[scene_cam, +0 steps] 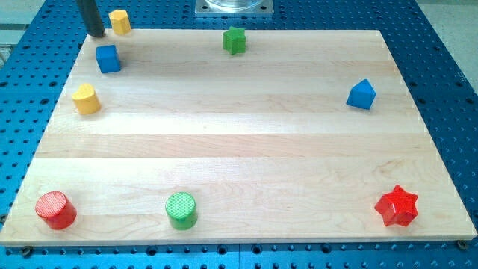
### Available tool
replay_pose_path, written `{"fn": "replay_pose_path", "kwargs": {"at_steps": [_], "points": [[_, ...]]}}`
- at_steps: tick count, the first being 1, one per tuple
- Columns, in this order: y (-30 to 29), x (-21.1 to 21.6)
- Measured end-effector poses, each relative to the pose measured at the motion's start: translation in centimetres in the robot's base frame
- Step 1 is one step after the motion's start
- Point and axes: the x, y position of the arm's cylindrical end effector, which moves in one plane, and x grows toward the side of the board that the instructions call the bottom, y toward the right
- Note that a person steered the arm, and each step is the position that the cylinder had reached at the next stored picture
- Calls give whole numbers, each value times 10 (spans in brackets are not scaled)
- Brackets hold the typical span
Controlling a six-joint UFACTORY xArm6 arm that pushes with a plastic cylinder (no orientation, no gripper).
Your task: Slide the blue cube diagonally bottom right to the yellow heart
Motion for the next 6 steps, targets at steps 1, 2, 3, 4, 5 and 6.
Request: {"fn": "replay_pose_path", "kwargs": {"at_steps": [1, 2, 3, 4, 5, 6], "points": [[-12, 35], [27, 79], [91, 67], [114, 111], [133, 159], [152, 224]]}}
